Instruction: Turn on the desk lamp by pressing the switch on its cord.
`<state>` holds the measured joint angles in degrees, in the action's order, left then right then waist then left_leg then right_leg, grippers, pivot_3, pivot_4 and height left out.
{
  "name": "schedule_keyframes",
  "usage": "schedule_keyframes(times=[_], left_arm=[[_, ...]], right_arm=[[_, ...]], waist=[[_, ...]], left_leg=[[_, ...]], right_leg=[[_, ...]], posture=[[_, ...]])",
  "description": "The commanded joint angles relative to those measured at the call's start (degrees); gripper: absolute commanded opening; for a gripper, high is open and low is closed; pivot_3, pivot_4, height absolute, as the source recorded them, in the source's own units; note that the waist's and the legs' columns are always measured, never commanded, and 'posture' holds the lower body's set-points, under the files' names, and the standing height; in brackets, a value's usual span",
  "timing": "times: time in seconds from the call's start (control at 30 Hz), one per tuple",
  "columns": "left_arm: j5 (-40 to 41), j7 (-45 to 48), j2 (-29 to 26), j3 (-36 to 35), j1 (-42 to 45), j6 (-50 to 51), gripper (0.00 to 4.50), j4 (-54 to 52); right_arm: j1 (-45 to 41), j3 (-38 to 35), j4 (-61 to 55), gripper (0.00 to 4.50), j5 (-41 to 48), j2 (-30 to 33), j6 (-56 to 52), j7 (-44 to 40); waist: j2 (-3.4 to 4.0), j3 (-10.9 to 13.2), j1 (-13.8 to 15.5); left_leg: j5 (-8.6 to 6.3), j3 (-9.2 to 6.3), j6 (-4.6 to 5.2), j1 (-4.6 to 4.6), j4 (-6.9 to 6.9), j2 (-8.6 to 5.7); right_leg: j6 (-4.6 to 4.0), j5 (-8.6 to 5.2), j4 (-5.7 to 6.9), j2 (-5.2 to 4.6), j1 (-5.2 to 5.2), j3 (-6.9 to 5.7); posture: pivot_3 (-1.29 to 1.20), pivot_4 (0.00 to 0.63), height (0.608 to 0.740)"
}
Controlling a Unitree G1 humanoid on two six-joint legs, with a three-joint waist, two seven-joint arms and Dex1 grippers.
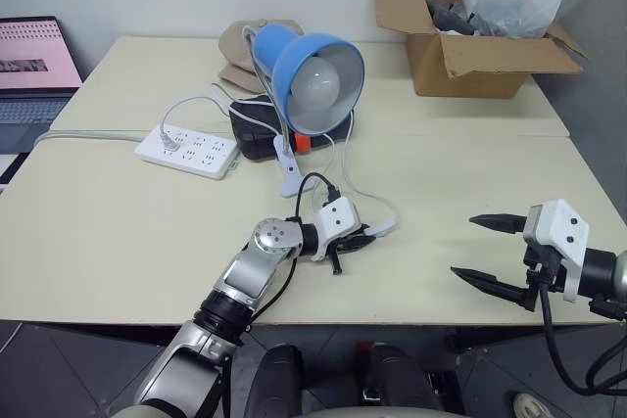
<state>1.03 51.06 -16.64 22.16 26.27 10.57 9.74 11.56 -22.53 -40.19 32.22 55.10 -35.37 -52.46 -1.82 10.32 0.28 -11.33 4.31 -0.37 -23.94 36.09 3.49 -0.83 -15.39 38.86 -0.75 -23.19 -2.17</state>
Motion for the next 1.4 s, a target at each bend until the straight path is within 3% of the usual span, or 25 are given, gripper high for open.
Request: schedule_keyframes(times=[0.03, 0.17, 0.3, 0.43, 0.73, 1.0, 1.4], left_arm=[[3.89, 5.08, -3.33, -2.87, 0.71, 0.01, 0.42, -4.13], [11.05, 12.45, -8.23, -6.25, 0.76, 3.49, 0.42, -8.51], [19.5, 19.41, -14.79, -10.01, 0.84, 13.45, 0.42, -13.68], [20.39, 22.34, -19.03, -9.99, -0.69, 14.86, 0.42, -15.75], [21.86, 22.76, -20.15, -9.81, -1.58, 17.05, 0.42, -18.59], [21.67, 23.1, -21.05, -9.63, -1.25, 16.51, 0.42, -18.06], [19.78, 21.54, -19.97, -9.23, -0.48, 13.67, 0.42, -16.47]], right_arm=[[-3.63, 0.19, -1.32, 4.5, 2.04, 0.44, -0.57, 0.71], [-8.31, 3.17, -2.61, 4.5, 6.1, 0.65, -4.78, 1.79], [-19.13, 12.4, -2.55, 4.5, 9.37, -0.92, -9.18, 3.48], [-30.68, 23.21, 1.34, 4.5, 8.34, -5.66, -12.04, 4.13], [-44.35, 40.24, 10.25, 4.5, 2.2, -14.0, -15.41, 3.39], [-49.59, 44.93, 16.5, 4.5, 0.19, -17.4, -16.68, -0.13], [-49.73, 46.54, 18.34, 4.5, -3.15, -17.39, -16.31, -2.59]], waist=[[-0.01, 0.01, -0.1], [-0.02, 0.02, -0.48], [-0.01, 0.01, -0.63], [-0.05, 0.03, -0.74], [-0.05, 0.03, -0.28], [-0.05, 0.03, -0.41], [-0.05, 0.03, -0.4]], left_leg=[[0.0, 0.0, 0.0, 0.0, 0.0, 0.0], [0.0, -0.06, -0.01, 0.02, -0.01, 0.09], [0.0, -0.09, -0.01, 0.02, -0.01, 0.12], [0.0, -0.07, -0.01, 0.02, 0.0, 0.08], [0.0, -0.05, 0.0, -0.19, -0.01, 0.11], [0.01, -0.03, 0.0, -0.15, 0.0, 0.15], [0.01, 0.01, 0.0, -0.15, 0.0, 0.16]], right_leg=[[0.0, 0.0, 0.0, 0.0, 0.0, 0.0], [-0.01, 0.0, 0.03, 0.1, -0.02, -0.02], [-0.03, -0.01, 0.05, 0.13, -0.03, -0.02], [-0.04, -0.01, 0.03, 0.11, -0.04, 0.01], [-0.1, -0.06, 0.0, 0.06, -0.14, -0.06], [-0.14, -0.07, 0.08, 0.08, -0.17, -0.06], [-0.14, -0.07, 0.09, 0.07, -0.17, -0.04]], posture=[[0.0, 0.15, 0.74], [0.0, 0.15, 0.74], [0.0, 0.15, 0.74], [0.0, 0.15, 0.74], [0.0, 0.15, 0.74], [0.0, 0.15, 0.74], [0.0, 0.15, 0.74]])
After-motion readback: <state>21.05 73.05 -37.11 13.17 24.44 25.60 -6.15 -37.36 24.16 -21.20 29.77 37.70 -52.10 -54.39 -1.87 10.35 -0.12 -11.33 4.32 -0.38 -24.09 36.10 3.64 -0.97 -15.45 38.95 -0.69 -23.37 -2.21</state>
